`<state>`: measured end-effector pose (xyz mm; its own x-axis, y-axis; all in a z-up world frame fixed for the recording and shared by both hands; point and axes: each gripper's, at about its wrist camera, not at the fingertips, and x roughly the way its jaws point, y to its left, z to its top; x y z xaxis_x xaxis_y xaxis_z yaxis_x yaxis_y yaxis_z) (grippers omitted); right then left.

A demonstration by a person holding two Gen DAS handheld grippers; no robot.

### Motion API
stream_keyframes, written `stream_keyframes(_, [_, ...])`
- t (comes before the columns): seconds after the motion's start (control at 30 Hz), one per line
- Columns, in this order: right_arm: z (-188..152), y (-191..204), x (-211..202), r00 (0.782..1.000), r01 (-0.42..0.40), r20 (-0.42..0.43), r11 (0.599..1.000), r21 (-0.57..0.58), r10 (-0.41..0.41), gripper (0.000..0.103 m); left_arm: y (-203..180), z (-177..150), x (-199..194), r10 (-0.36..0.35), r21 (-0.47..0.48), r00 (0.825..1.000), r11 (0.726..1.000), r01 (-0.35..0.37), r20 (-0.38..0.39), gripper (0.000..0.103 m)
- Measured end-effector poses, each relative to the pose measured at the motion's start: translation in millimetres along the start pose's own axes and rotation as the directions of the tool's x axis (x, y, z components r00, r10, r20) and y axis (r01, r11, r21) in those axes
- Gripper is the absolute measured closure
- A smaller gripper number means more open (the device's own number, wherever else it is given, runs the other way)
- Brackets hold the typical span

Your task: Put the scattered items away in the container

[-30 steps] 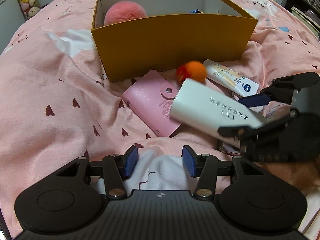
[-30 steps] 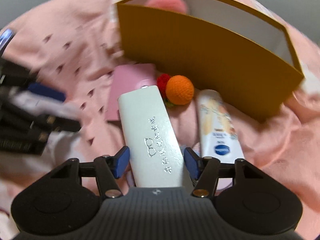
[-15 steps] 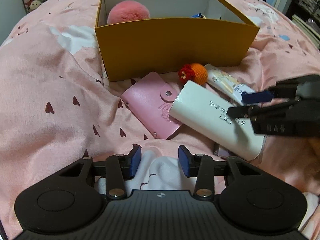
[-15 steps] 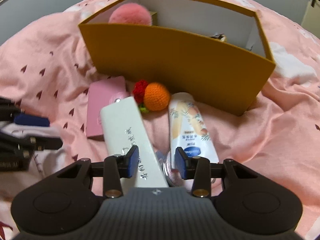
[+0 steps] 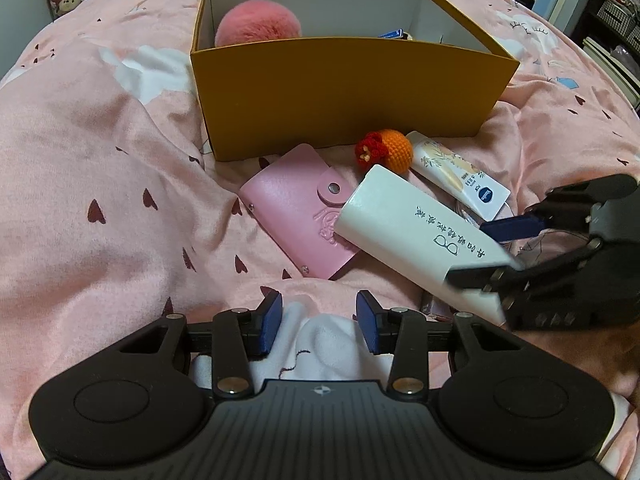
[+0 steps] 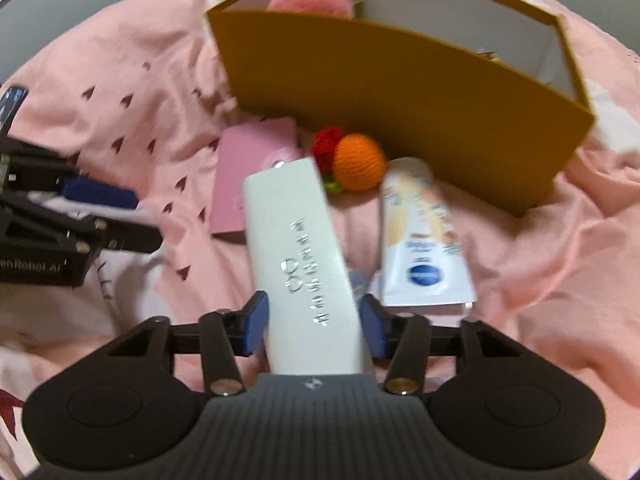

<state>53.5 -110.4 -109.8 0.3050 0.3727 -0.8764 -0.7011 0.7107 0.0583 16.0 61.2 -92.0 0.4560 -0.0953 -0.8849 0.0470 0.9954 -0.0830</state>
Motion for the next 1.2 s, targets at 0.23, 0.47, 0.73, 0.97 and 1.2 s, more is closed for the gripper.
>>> stream_keyframes(0.23, [9.0,5.7,5.4,0.997,-0.073,0.003,0.994,0.084,0.074,0.059,2.0,0.3,-1.4,-0.013,-0.025,1.000,1.000,0.013,0.009,0.058])
stream_keyframes(0.47, [16.2,14.4,6.0,0.992,-0.126,0.019,0.988,0.085,0.125,0.073,8.3,1.6,-1.6,-0.032,-0.070,0.999,0.997,0.032,0.007,0.060])
stream_keyframes(0.73, [12.0,9.4,-5.0,0.996,-0.087,0.021,0.996,0.020,0.086,0.071,13.4,2.0,4.1,-0.074,-0.126,0.997,0.989,0.071,-0.020,0.060])
stream_keyframes(0.97, [11.6,42.6,-19.4,0.992,-0.069,0.087,0.974,-0.214,0.089,0.067,12.5,2.2,6.1,-0.058,-0.125,0.998,0.991,0.053,-0.034,0.060])
stream_keyframes(1.2, [6.9,78.0,4.7,0.996,0.069,0.073,0.913,-0.402,-0.044,0.053,14.1,0.2,4.8,-0.058,-0.126,0.998,0.991,0.054,-0.030,0.060])
